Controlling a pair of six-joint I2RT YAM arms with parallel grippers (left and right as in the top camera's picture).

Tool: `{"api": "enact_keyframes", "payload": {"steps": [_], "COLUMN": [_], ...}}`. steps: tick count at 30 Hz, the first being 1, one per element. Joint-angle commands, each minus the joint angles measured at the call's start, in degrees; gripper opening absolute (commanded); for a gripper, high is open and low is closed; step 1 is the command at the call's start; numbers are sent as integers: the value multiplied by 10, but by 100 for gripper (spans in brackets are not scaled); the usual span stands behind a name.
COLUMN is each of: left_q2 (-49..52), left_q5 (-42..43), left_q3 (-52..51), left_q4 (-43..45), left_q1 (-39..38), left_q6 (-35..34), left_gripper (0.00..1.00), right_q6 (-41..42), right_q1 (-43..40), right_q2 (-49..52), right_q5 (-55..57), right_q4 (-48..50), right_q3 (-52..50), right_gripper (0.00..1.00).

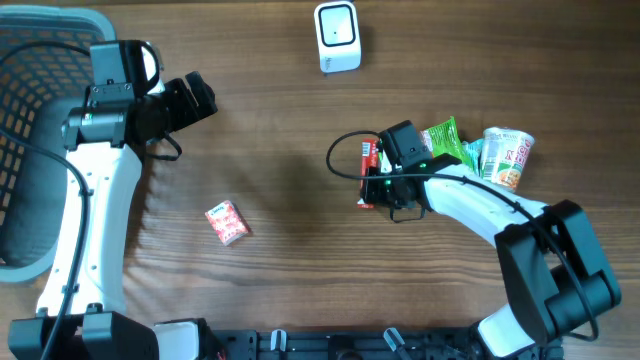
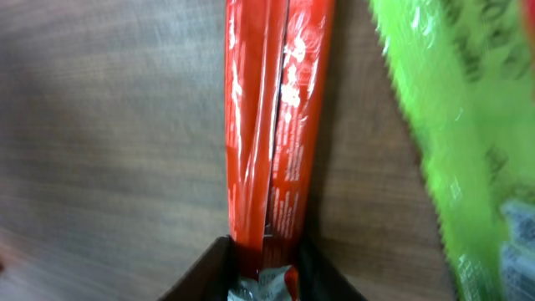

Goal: Scan the item barcode
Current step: 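Raise the Nescafe stick up toward the white scanner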

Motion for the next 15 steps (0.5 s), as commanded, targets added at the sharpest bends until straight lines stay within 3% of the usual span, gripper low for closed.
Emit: {"api": "enact_keyframes", "payload": {"steps": [1, 6, 15], "left_q2": [-4, -4, -4], "left_q5": [-2, -2, -2], "left_q3": [3, 3, 3], "left_q4": [1, 1, 1], "left_q1": [4, 4, 4], "left_q6": [7, 7, 7], "left_gripper": [100, 100, 100], "right_q6": [12, -63, -229], "right_q1": [0, -2, 7], "right_q2": [28, -11, -187], "right_q5": [23, 41, 277], "right_q4": [-1, -22, -67], "right_q3": [3, 24, 40], "right_gripper": [4, 4, 4]}}
